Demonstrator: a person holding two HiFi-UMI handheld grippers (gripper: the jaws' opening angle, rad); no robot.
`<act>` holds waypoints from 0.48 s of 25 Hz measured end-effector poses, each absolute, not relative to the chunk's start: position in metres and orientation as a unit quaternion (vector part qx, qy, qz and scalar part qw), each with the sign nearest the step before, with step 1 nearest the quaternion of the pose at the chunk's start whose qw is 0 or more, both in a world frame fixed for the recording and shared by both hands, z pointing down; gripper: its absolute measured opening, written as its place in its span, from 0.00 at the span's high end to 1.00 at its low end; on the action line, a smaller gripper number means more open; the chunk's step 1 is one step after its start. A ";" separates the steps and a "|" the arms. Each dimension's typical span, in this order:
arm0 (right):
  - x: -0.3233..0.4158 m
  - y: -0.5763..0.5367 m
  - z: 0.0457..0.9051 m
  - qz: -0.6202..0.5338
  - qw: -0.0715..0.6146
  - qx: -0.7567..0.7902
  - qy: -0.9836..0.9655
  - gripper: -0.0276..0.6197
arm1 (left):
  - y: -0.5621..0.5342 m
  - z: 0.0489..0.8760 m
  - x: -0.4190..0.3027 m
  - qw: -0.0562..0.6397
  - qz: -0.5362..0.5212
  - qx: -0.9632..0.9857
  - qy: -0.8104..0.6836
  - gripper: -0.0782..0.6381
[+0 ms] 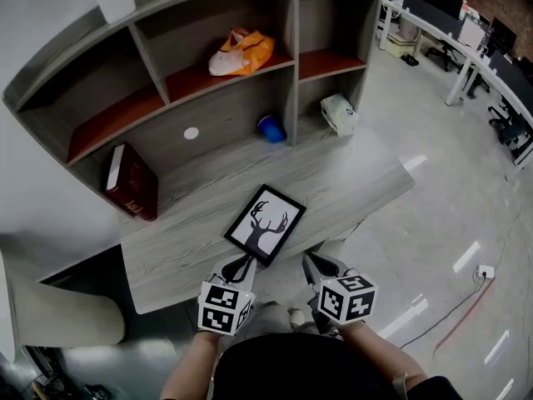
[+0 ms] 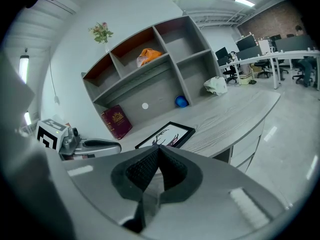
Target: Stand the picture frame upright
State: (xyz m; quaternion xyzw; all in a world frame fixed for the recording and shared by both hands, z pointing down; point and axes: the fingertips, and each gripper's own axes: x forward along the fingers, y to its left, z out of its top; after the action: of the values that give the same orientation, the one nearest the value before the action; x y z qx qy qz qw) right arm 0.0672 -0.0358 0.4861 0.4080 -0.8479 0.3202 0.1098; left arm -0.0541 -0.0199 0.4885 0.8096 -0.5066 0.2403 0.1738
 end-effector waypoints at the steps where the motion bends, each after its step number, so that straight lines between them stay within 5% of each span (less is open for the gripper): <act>1: 0.067 -0.038 0.487 0.322 0.110 0.410 -0.846 0.96 | -0.022 0.489 -0.057 0.174 0.245 0.806 -0.510 0.83; 12: 0.069 -0.067 0.499 0.328 0.120 0.433 -0.831 0.90 | -0.071 0.497 -0.080 0.164 0.276 0.795 -0.515 0.78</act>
State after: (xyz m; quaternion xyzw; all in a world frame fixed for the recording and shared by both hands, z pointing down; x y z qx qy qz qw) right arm 0.0687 -0.0668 0.4993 0.4335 -0.8306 0.3282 0.1203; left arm -0.0803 -0.0712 0.4973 0.7949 -0.5148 0.2757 0.1645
